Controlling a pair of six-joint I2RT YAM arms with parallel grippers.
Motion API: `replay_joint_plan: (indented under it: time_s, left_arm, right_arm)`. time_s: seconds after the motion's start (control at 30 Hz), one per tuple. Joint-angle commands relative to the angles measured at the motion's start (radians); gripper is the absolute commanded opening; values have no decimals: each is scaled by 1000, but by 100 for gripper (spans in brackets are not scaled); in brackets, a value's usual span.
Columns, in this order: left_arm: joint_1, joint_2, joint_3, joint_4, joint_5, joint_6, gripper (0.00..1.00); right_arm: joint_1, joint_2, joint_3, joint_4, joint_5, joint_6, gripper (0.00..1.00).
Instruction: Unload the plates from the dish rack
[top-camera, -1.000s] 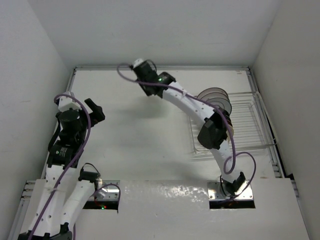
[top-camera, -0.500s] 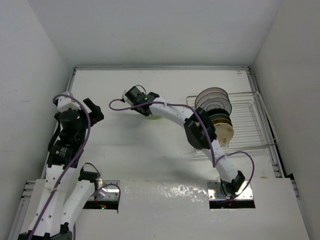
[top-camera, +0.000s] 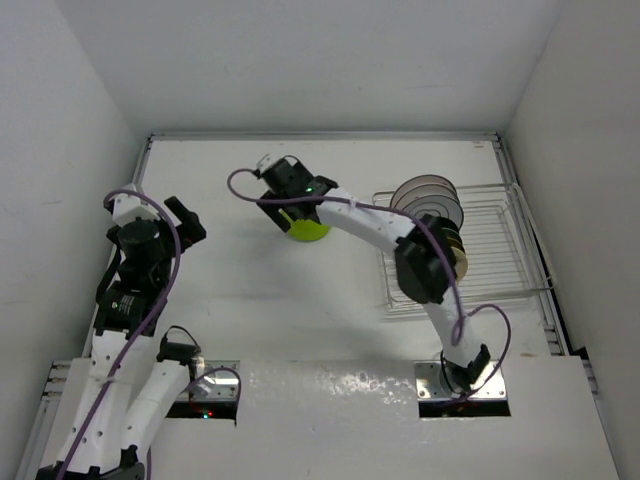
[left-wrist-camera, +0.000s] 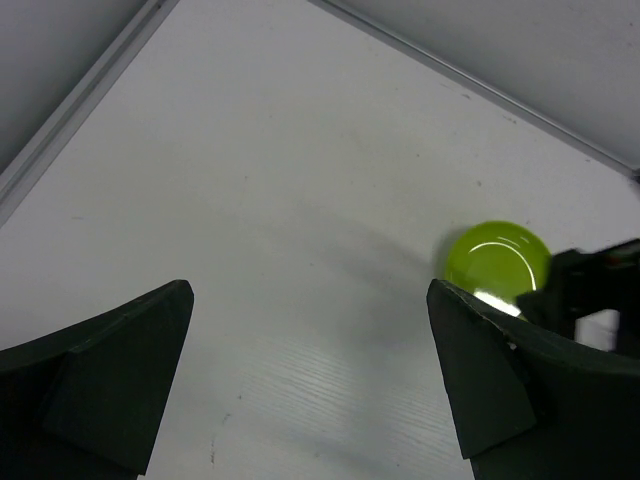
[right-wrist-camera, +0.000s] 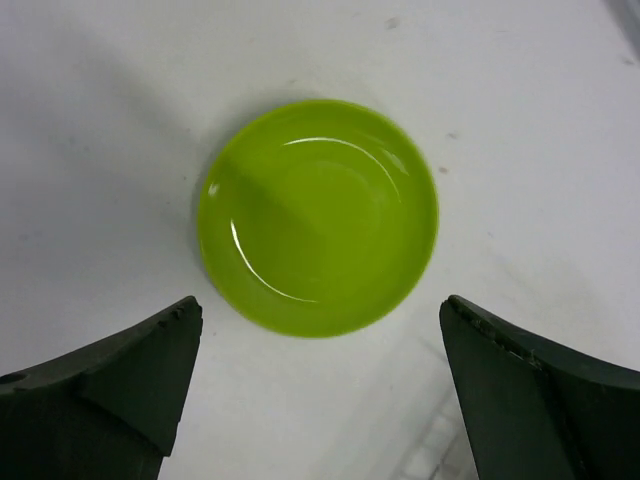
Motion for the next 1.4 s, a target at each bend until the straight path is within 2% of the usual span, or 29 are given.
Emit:
replay_joint_plan:
  time_s: [0.0, 0.13, 0.27, 0.33, 0.37, 0.4, 0.5, 0.57, 0.6, 0.63, 0.67, 0.73, 0.8, 0.87, 1.03, 1.13, 1.37]
  left_arm:
    - [-4, -15, 5, 13, -27, -9, 100]
    - [-6, -21, 1, 16, -20, -9, 100]
    - [-6, -18, -7, 32, 20, 7, 100]
    - [-6, 5, -12, 71, 139, 42, 100]
    - [-7, 20, -12, 86, 191, 56, 100]
    - [-7, 42, -6, 103, 277, 63, 99]
    - [-55, 169, 76, 95, 368, 51, 94]
    - [-264, 270, 167, 102, 276, 2, 94]
    - [-368, 310, 210, 95, 115, -12, 94]
    - [-591, 420, 255, 86, 35, -25, 94]
    - [-689, 481, 353, 85, -15, -16, 94]
    - [-824, 633, 424, 135, 41, 43, 93]
    - [-868, 713, 433, 283, 196, 106, 90]
    - [-888, 755, 424, 391, 264, 154, 86]
    - [-929, 919, 493, 499, 385, 306, 63]
    - [-932, 1022, 573, 511, 422, 347, 52]
    - [-945, 1220, 735, 491, 382, 424, 44]
  right_arm:
    - [-6, -283, -77, 66, 115, 224, 99]
    - [-37, -547, -273, 27, 83, 301, 99]
    - [-133, -746, -461, -69, 108, 451, 99]
    - [-155, -846, -598, -99, 167, 513, 99]
    - [-166, -959, -651, -95, 196, 516, 99]
    - [-169, -1016, -733, -112, 280, 539, 99]
    - [-184, -1222, -806, -220, 392, 603, 99]
    - [-190, -1315, -808, -286, 454, 640, 99]
    - [-190, -1401, -802, -331, 467, 668, 99]
    - [-190, -1441, -797, -351, 495, 678, 99]
    - [-190, -1478, -788, -362, 503, 683, 99]
    - [-190, -1555, -750, -408, 530, 682, 99]
    - [-190, -1592, -699, -473, 605, 701, 99]
    - [-190, -1609, -655, -518, 651, 702, 99]
    - [-190, -1672, -536, -578, 662, 654, 99]
    - [-189, -1676, -523, -590, 615, 630, 99]
    - [-190, -1686, -549, -609, 587, 610, 99]
